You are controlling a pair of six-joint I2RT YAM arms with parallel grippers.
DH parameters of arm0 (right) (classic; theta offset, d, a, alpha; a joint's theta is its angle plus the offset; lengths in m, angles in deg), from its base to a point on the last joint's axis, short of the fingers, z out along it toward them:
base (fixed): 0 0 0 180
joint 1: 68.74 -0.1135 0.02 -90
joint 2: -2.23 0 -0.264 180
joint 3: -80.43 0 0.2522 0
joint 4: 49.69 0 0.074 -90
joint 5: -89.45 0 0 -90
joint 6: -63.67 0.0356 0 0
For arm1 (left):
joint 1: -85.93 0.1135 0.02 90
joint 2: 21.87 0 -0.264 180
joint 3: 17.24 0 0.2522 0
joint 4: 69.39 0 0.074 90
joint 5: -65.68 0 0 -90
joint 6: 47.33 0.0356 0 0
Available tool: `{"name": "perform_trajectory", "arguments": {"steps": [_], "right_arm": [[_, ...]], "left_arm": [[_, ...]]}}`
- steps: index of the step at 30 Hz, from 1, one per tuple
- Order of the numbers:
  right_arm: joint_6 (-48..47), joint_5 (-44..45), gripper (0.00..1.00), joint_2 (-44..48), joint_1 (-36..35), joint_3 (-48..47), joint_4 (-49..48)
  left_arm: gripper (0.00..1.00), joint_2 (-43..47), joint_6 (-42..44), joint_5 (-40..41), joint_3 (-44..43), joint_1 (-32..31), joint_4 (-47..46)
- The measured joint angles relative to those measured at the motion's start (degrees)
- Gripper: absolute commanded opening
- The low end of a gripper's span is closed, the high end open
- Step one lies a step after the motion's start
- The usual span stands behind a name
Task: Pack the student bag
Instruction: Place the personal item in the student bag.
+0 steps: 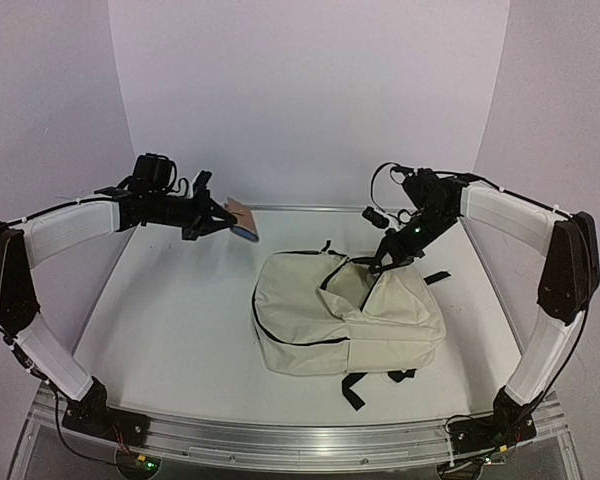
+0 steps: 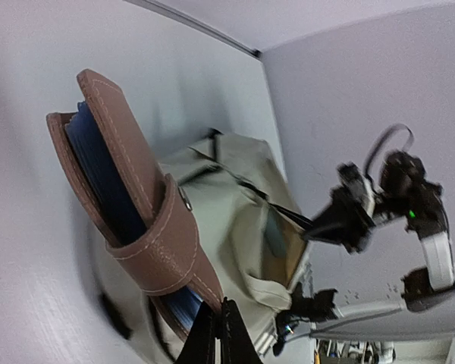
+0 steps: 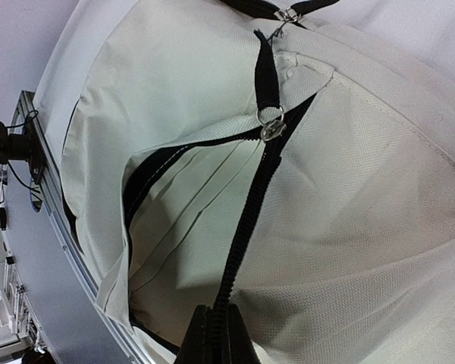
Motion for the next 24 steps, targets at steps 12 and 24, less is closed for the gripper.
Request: {"name": "perform_trajectory", "arguments": {"steps": [12,24], "right_arm": [[1.89,-0.93,0.0,-3.04,0.0,-4.8,1.44],[1.89,-2.11,0.0,-2.42,0.21,-4.15,1.79]], "left_arm": [[0.0,-10.31,-2.42,-4.17,-8.33,-24.6,-5.08],[0.0,-25.06,-1.76,-8.35,-15.2,-27.4,-5.87]]}}
